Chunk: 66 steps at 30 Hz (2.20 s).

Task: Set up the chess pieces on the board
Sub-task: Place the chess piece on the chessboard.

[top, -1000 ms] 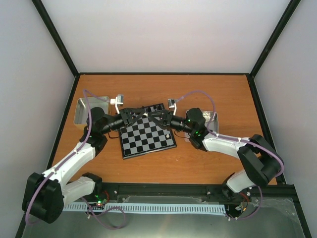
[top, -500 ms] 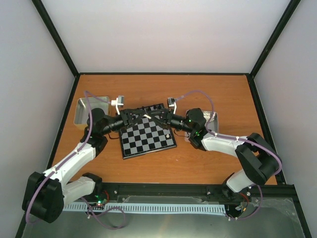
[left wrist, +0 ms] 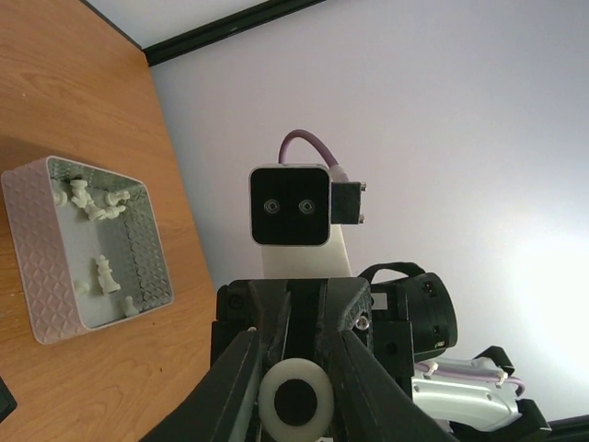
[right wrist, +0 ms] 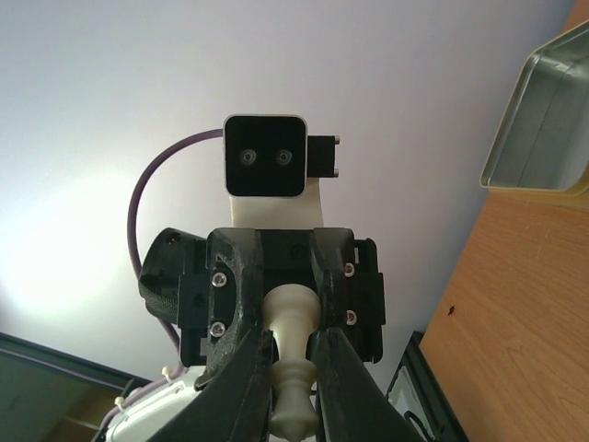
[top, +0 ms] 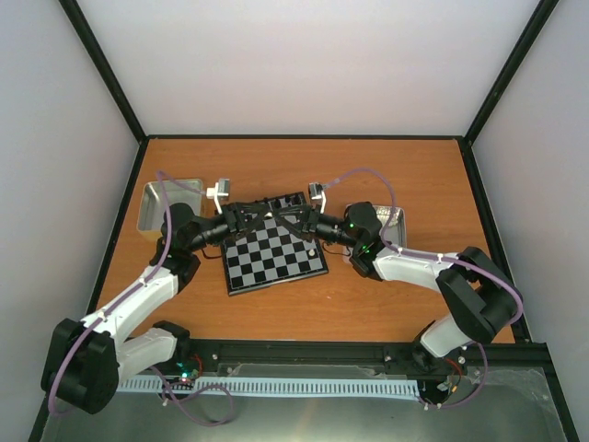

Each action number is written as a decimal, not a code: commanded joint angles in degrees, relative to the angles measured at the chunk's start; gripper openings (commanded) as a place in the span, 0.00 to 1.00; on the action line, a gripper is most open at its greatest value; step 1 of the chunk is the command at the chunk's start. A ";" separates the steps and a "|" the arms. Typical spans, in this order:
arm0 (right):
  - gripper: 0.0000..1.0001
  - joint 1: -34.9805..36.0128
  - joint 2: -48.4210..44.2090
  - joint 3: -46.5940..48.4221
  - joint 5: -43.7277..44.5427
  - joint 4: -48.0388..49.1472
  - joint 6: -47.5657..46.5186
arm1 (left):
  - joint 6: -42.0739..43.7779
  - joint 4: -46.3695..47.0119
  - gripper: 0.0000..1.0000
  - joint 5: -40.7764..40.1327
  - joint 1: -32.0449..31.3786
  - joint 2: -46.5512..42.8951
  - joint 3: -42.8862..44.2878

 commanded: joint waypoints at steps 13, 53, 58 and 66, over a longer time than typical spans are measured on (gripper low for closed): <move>0.05 1.55 -2.08 22.26 8.18 -79.01 -42.74 | 28.17 -44.06 0.89 -36.19 -0.38 -11.71 14.06; 0.03 21.20 32.06 58.13 38.60 -113.57 -55.11 | 50.82 -53.04 1.00 -73.50 0.14 -22.68 16.94; 0.03 21.19 33.76 59.90 38.45 -113.94 -55.48 | 50.81 -53.15 1.00 -73.39 0.14 -22.68 16.91; 0.03 21.15 34.59 59.53 40.27 -114.72 -55.26 | 50.74 -53.20 1.00 -73.21 0.16 -22.77 16.74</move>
